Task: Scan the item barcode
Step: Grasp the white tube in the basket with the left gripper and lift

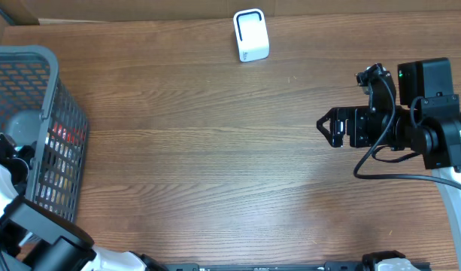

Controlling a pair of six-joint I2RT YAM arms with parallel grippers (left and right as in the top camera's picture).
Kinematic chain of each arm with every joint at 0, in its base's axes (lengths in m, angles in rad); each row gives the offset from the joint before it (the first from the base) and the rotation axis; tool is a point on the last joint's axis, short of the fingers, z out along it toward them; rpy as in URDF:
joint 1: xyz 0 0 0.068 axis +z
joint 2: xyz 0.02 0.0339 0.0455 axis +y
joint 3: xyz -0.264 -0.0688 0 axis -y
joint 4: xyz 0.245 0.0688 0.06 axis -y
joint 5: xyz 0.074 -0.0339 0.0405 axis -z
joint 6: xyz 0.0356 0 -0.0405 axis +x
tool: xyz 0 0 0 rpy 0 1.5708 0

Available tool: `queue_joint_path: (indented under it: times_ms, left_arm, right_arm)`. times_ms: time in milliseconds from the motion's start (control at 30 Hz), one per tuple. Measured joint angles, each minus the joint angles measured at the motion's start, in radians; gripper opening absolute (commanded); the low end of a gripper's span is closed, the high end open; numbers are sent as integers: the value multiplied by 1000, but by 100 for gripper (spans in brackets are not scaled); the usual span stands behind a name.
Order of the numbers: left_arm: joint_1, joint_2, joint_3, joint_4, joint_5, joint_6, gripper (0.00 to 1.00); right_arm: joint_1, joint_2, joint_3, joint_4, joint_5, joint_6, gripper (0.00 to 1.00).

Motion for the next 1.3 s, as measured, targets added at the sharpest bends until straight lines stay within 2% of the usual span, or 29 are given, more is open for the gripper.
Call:
queue_joint_path:
  times_ms: [67,167,233,367,733,1033,1067,1133,1167,1233,1300]
  left_arm:
    - [-1,28,-2,-11,1,12,81]
    - [-1,64,-3,-25,1,24,70]
    - [-1,74,-3,-26,3,31,54]
    - [0,83,5,-33,19,46,4]
    - [0,102,39,-66,53,50,4]
    - [0,135,256,-233,46,48,4]
    - [0,135,286,-237,46,51,9]
    - [0,135,325,-236,45,61,47]
    - [0,135,335,-236,42,68,56]
    - [0,135,336,-239,34,70,66]
    - [0,135,336,-241,12,74,68]
  right_arm:
    - [0,0,0,0,3,0,100]
    - [0,0,0,0,8,0,100]
    - [0,0,0,2,8,0,100]
    - [0,0,0,7,8,0,100]
    - [0,1,0,13,8,1,100]
    - [0,1,0,12,9,3,100]
    - [0,2,0,12,9,3,100]
    - [0,2,0,13,10,3,100]
    - [0,2,0,13,10,3,100]
    - [0,2,0,14,10,3,100]
    - [0,2,0,14,10,3,100]
